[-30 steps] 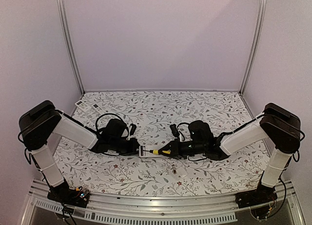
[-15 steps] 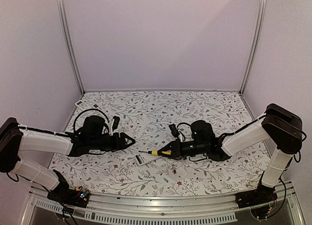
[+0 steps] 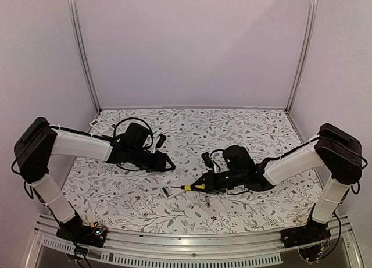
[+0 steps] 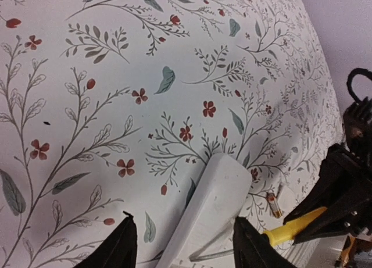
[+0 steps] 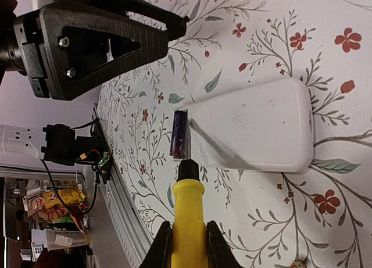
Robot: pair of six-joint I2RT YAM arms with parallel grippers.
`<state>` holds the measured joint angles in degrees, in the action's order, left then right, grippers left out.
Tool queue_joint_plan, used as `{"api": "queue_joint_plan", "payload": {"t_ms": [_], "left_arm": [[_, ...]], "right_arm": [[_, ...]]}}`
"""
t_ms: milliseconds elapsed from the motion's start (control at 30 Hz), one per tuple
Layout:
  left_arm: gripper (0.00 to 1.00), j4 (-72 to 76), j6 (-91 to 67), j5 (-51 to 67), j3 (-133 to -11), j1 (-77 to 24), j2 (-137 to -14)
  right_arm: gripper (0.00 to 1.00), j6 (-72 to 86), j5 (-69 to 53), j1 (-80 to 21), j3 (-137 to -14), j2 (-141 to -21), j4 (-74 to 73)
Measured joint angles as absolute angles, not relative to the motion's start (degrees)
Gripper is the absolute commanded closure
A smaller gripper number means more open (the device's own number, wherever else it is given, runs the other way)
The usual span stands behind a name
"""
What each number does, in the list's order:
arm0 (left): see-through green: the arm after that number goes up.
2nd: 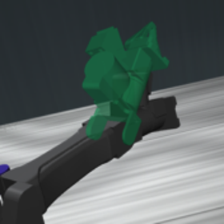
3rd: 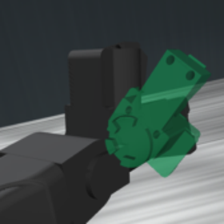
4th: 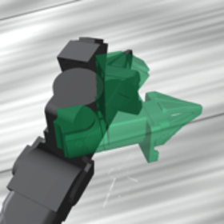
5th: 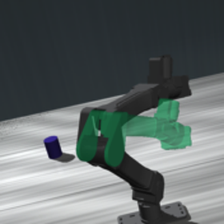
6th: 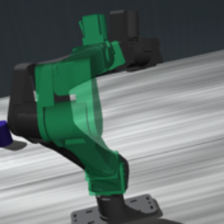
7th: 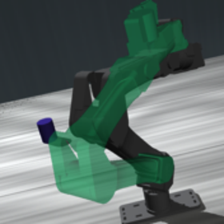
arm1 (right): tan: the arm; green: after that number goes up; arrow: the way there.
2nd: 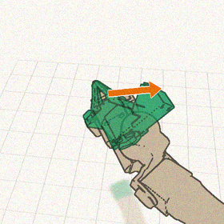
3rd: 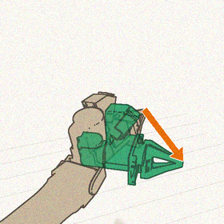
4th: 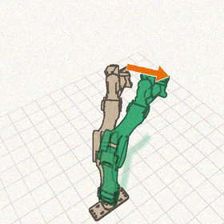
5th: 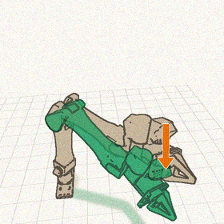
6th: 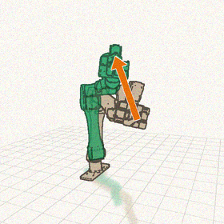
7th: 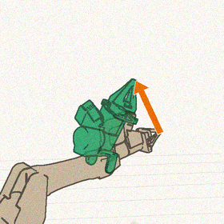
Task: Unload the batteries from the remote control
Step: Hold the remote control without the battery cover at the center of the board.
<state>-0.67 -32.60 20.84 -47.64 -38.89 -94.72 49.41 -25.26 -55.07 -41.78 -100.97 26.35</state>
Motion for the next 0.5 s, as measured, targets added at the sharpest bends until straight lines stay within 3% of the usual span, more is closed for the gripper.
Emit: {"api": "queue_joint_plan", "payload": {"t_ms": [300,500], "left_arm": [[0.58,-12.84,-23.03,21.08,-58.43,-40.49,-106.52],[0.62,-14.85,-19.62,22.59,-60.03,-40.88,-107.83]], "right_arm": [[1.00,47.29,-24.69,-56.55,-45.98,-101.78,20.58],[1.00,47.13,-25.04,-56.75,-47.09,-103.28,19.64]]}}
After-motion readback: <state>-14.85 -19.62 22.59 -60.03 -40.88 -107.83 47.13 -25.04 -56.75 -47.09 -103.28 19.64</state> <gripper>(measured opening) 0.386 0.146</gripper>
